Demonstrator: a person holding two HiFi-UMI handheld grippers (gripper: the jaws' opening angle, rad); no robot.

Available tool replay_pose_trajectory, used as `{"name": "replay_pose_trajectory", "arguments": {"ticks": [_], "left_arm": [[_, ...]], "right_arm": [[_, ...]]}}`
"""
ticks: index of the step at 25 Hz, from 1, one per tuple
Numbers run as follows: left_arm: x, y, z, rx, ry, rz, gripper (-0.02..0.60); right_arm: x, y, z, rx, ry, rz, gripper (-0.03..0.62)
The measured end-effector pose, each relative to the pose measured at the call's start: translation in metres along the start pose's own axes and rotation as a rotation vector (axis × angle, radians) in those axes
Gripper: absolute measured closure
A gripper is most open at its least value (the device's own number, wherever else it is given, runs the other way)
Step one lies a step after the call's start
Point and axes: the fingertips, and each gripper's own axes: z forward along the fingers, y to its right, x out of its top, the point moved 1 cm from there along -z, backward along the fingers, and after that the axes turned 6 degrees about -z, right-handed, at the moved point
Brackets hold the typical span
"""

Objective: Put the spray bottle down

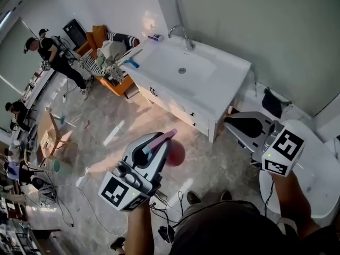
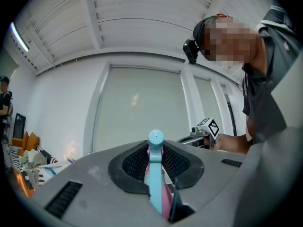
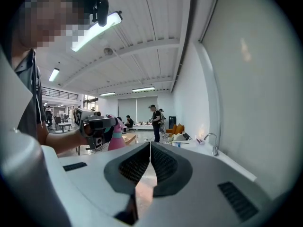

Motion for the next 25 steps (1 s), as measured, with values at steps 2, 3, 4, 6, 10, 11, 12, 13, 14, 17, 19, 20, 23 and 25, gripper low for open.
{"name": "replay_pose_trajectory", "arguments": {"ticks": [2, 3, 4, 6, 10, 11, 12, 13, 14, 17, 19, 20, 23, 25], "left_arm": [[0.003, -0.016, -0.004, -0.025, 0.001, -0.002, 0.517], [0.006, -0.024, -0.006, -0.036, 0.003, -0.003, 0.517], [0.009, -0.032, -0.009, -0.048, 0.005, -0.004, 0.517], [0.014, -0.045, -0.014, -0.076, 0.007, -0.004, 0.517], [0.025, -0.068, -0.019, -0.126, 0.035, 0.012, 0.517], [0.027, -0.073, -0.019, -0.136, 0.048, 0.012, 0.517], [0.025, -0.078, -0.020, -0.142, 0.047, 0.012, 0.517], [0.021, -0.083, -0.021, -0.145, 0.038, 0.012, 0.517], [0.017, -0.087, -0.022, -0.148, 0.028, 0.010, 0.517], [0.014, -0.097, -0.020, -0.149, 0.023, 0.007, 0.517], [0.014, -0.103, -0.016, -0.144, 0.023, -0.001, 0.517], [0.013, -0.106, -0.013, -0.140, 0.021, -0.003, 0.517], [0.008, -0.114, 0.005, -0.118, 0.014, 0.001, 0.517], [0.003, -0.116, 0.017, -0.100, 0.013, -0.005, 0.517]], "right_arm": [[0.004, -0.003, 0.012, -0.023, 0.000, 0.004, 0.585], [0.006, -0.003, 0.019, -0.035, -0.004, 0.003, 0.585], [0.008, -0.004, 0.025, -0.048, -0.008, 0.003, 0.585], [0.013, -0.006, 0.036, -0.075, -0.010, 0.005, 0.585], [0.019, -0.006, 0.059, -0.116, -0.020, 0.007, 0.585], [0.019, -0.006, 0.063, -0.122, -0.024, 0.008, 0.585], [0.018, -0.005, 0.068, -0.129, -0.026, 0.009, 0.585], [0.017, -0.005, 0.071, -0.134, -0.028, 0.010, 0.585], [0.016, -0.005, 0.074, -0.138, -0.029, 0.011, 0.585], [0.013, -0.002, 0.083, -0.139, -0.035, 0.017, 0.585], [0.012, 0.005, 0.087, -0.133, -0.041, 0.022, 0.585], [0.012, 0.010, 0.088, -0.129, -0.041, 0.024, 0.585], [0.006, 0.032, 0.091, -0.113, -0.036, 0.028, 0.585], [0.002, 0.046, 0.092, -0.094, -0.036, 0.030, 0.585]]}}
